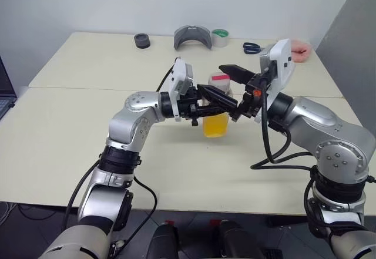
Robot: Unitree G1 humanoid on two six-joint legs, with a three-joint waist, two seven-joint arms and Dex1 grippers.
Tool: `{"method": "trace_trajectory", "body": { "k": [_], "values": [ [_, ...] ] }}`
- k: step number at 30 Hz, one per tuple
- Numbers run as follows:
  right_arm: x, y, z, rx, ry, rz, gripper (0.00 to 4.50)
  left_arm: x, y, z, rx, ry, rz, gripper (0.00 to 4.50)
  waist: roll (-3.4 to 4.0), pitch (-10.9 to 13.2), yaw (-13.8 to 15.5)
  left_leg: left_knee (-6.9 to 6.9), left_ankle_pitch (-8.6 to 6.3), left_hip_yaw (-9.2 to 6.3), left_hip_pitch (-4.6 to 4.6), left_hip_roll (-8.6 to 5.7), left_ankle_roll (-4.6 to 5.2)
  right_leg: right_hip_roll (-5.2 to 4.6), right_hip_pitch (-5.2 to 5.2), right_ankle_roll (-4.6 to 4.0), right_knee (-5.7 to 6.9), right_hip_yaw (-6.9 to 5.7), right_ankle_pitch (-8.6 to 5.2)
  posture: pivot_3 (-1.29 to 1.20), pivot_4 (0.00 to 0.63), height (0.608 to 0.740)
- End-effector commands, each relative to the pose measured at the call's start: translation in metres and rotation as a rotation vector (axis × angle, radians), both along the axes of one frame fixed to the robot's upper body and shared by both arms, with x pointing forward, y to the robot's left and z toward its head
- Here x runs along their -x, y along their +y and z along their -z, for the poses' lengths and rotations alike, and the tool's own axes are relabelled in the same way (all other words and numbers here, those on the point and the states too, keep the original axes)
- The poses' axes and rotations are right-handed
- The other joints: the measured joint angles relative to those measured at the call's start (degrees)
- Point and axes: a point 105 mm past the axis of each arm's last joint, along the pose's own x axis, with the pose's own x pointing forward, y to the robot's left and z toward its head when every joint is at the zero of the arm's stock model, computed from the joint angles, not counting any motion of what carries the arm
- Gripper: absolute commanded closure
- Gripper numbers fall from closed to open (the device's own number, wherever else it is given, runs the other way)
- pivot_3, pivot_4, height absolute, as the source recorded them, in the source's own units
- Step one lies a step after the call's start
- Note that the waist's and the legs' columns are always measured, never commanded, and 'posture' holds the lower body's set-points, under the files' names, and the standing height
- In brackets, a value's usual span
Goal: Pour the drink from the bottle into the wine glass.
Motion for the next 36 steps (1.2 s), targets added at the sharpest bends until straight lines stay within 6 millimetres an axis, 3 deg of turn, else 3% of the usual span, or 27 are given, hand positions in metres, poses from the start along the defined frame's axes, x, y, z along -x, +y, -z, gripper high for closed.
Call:
{"method": "trace_trajectory", "body": {
  "k": [1,4,9,15,21,24,30,36],
  "values": [
    [0.004,0.0,-0.015,-0.039,-0.061,-0.017,0.2,0.006,-0.002,-0.014,0.015,-0.064,0.023,2.73,0.0,0.0,0.0,0.0,0.0,0.0,0.0,0.0,0.0,0.0,0.0,0.0,0.0,0.0,0.0,0.0,0.15,0.74],
    [0.005,-0.001,-0.017,-0.046,-0.068,-0.023,0.92,0.007,0.002,-0.011,0.004,-0.063,0.017,2.73,0.0,0.0,0.0,0.0,0.0,-0.01,0.0,0.0,0.0,0.0,0.0,0.0,0.0,-0.01,0.0,0.0,0.15,0.74],
    [0.005,-0.003,-0.017,-0.046,-0.072,-0.03,2.67,0.009,0.002,-0.009,0.0,-0.062,0.02,2.73,0.0,0.0,0.0,0.0,0.0,-0.01,0.0,0.0,0.0,0.0,0.0,0.0,0.0,-0.01,0.0,0.0,0.15,0.74],
    [0.009,-0.002,-0.02,0.008,-0.094,-0.12,2.67,0.013,0.001,-0.008,-0.003,-0.058,0.035,2.73,0.0,0.0,0.0,0.0,0.0,0.0,0.0,0.0,0.0,0.0,0.0,0.0,0.0,0.0,0.0,0.0,0.15,0.74],
    [0.023,0.009,-0.028,0.099,-0.109,-0.496,2.67,0.027,-0.002,-0.012,-0.017,-0.054,0.119,2.73,0.02,0.0,-0.2,0.0,0.0,0.01,0.01,0.01,0.0,0.01,0.0,0.0,0.0,-0.01,0.0,0.0,0.15,0.74],
    [0.015,0.016,-0.029,0.149,-0.118,-0.639,2.67,0.036,-0.004,-0.012,-0.024,-0.052,0.156,2.73,0.08,0.1,-0.4,-0.01,0.0,0.03,0.02,0.01,0.01,0.02,0.0,-0.01,-0.01,0.0,0.0,0.0,0.15,0.74],
    [-0.004,0.009,-0.031,0.179,-0.123,-0.641,2.67,0.038,-0.003,-0.01,-0.021,-0.042,0.14,2.73,0.09,0.1,-0.3,0.02,0.0,-0.01,0.02,0.02,0.0,0.01,0.01,-0.01,-0.01,-0.04,0.01,0.0,0.15,0.74],
    [-0.003,-0.037,-0.036,0.211,-0.086,-0.47,0.66,0.028,0.001,-0.013,-0.001,-0.027,0.088,2.73,0.09,0.1,0.7,0.03,-0.01,0.0,-0.03,-0.03,0.0,-0.07,0.01,-0.02,-0.05,-0.05,0.01,0.0,0.15,0.74]
  ]
}}
